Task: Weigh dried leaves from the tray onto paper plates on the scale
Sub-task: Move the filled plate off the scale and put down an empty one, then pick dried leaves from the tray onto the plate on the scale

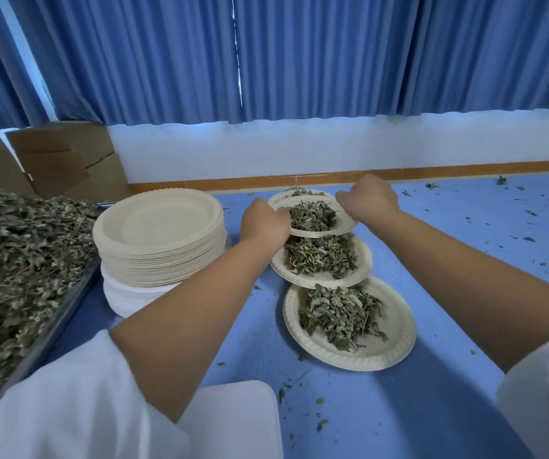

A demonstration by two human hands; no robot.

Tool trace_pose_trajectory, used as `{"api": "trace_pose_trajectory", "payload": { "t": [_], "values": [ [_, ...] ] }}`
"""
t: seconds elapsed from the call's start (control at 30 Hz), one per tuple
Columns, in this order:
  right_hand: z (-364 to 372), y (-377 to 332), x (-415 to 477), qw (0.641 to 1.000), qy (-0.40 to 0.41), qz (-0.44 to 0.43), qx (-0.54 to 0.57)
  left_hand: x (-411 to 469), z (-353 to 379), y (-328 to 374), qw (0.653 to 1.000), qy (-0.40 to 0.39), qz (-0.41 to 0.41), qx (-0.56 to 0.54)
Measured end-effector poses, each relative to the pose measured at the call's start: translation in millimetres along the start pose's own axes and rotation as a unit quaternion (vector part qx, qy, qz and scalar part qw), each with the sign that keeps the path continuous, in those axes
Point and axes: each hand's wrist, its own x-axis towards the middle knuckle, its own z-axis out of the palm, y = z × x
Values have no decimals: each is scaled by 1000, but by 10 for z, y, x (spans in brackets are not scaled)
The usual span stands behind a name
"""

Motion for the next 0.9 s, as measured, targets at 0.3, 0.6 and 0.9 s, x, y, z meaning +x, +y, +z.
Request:
{"api": "trace_pose_trajectory", "payload": {
  "t": [0.3, 0.6, 0.9],
  "values": [
    [93, -685, -803, 981, -40, -183, -47, -586, -504, 93, 954, -3, 218, 204],
    [258, -1234, -1427, 925, -133, -357, 11, -820, -1587, -425, 888, -8, 208, 410],
    [355, -1340, -1638, 907, -106, -398, -94, -823, -1934, -704, 878, -3, 200, 434]
  ]
}}
